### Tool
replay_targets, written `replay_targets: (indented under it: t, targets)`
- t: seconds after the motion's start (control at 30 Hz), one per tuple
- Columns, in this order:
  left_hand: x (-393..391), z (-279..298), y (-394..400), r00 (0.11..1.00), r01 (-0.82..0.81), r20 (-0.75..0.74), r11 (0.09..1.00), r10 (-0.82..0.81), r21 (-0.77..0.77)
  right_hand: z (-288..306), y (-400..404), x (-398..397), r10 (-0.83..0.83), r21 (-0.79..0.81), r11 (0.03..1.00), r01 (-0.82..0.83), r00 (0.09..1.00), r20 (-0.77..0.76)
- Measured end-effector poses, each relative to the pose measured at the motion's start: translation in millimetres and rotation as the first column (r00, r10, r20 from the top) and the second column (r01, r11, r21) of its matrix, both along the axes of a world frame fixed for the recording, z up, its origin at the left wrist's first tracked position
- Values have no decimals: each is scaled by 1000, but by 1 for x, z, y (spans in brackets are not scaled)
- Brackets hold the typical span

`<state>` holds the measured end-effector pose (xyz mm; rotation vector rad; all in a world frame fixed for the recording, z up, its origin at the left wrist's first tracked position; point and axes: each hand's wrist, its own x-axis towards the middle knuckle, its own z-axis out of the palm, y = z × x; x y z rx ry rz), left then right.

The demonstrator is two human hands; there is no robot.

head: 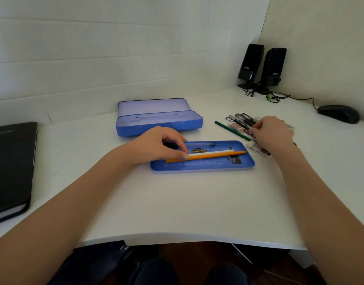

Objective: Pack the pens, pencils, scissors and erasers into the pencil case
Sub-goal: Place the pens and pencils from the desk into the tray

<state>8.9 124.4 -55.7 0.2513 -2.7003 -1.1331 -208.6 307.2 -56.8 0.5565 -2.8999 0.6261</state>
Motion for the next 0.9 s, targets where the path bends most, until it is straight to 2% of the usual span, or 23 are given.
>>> replay_targets:
  t: [0.27,0.53,0.63,0.77,0.9]
  targets:
    - [2,3,1,995,72,64,997,-73,23,1,-6,8,24,3,1000,-24,997,71]
    - [4,4,-1,990,84,113,996,-86,17,3,-5,14,149,-142,980,-137,986,80]
    - [5,5,-1,995,46,83,994,-54,100,5,-5,17,190,-162,970,-180,981,47]
    - [4,4,-6,997,-74,-8,971,78,227,5,-6,17,235,-205,954,-217,970,66]
    - [3,1,-10,995,-75,-54,975,88,211,6,-5,18,264,-273,935,-226,958,112]
